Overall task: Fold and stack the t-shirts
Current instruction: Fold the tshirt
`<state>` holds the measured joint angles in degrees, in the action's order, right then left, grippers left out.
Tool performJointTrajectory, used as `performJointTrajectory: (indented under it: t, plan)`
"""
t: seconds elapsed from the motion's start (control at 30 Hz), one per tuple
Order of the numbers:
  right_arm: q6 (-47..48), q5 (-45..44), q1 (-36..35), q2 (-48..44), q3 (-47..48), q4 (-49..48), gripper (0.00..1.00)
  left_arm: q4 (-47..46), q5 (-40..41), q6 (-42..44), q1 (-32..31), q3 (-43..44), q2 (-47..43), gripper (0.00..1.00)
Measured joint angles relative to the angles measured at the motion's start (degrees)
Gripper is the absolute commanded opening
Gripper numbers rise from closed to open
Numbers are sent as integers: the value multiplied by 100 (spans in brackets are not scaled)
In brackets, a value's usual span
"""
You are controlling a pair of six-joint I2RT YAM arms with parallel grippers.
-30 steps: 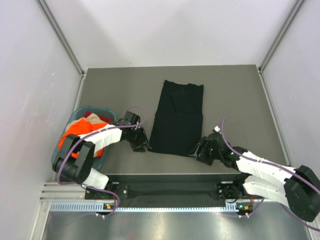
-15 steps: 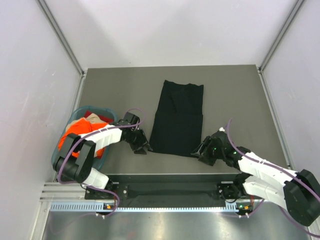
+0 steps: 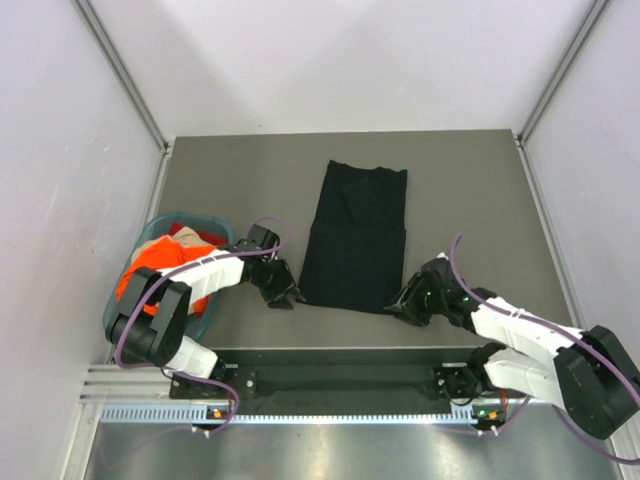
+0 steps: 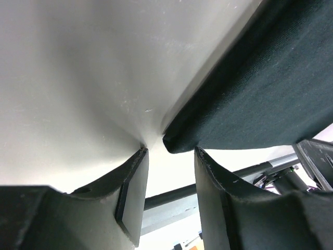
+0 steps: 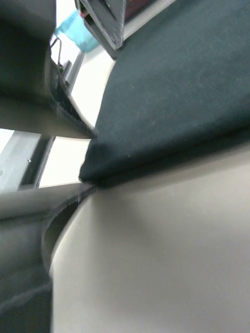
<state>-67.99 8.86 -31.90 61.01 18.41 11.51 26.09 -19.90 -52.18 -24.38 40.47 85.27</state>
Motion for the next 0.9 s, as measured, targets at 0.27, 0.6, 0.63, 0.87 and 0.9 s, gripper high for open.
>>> performJointTrajectory:
  t: [0.27, 0.6, 0.63, 0.87, 0.9]
  plan:
    - [184, 52, 127, 345, 61, -72, 0, -33, -46, -37, 0, -2, 0, 50]
    - [376, 28, 129, 184, 46, 9, 0, -116, -66, -201, 0, -42, 2, 49]
    - [376, 22, 129, 149, 26, 11, 0, -136, -83, -225, 0, -52, 2, 48]
    - [396, -2, 131, 87, 0, 24, 0, -343, -254, -533, 2, -81, 157, 41]
    - [398, -2, 129, 87, 0, 26, 0, -415, -278, -597, 2, -114, 157, 40]
